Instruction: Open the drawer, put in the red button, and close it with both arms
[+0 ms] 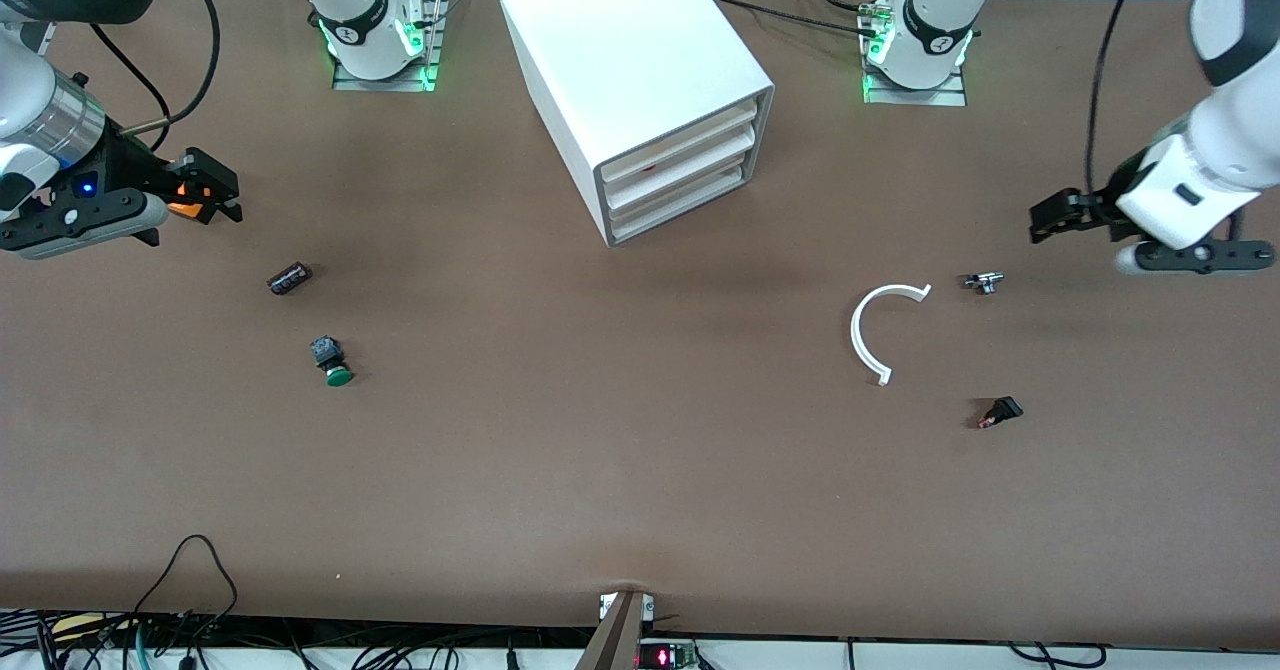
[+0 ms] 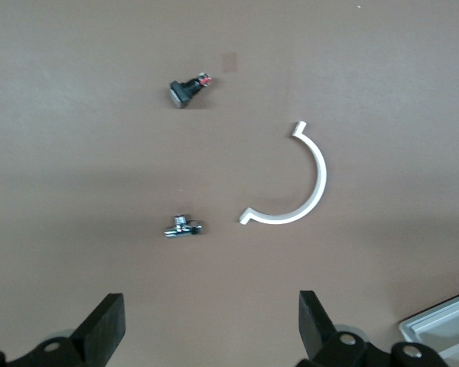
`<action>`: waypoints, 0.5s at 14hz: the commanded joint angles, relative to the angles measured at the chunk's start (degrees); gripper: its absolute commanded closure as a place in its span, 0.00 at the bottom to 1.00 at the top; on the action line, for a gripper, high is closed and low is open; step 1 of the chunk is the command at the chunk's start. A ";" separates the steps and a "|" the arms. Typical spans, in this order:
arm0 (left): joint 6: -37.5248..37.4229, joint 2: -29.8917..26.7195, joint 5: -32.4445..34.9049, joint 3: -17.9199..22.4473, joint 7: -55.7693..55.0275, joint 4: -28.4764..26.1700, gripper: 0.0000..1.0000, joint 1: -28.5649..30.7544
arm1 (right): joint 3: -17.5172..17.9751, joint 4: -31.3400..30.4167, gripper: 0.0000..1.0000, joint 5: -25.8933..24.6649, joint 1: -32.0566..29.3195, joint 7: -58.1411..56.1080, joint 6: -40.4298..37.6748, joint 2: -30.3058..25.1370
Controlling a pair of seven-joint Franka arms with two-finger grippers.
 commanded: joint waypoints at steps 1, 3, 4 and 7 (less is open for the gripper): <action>-0.49 -1.16 1.27 1.22 1.89 -0.29 0.00 -0.40 | 0.44 1.54 0.00 0.18 -0.43 0.08 -0.45 0.73; -0.58 -1.77 1.18 2.37 1.62 -0.38 0.00 -0.40 | 0.44 1.54 0.00 0.18 -0.43 0.08 -0.45 0.73; -0.93 -1.95 1.10 2.89 1.62 -0.38 0.00 -0.40 | 0.44 1.45 0.00 0.18 -0.43 0.08 -0.45 0.73; -2.25 -3.62 1.18 3.07 1.53 -0.20 0.00 -0.49 | 0.44 1.45 0.00 0.27 -0.43 0.17 -0.63 0.64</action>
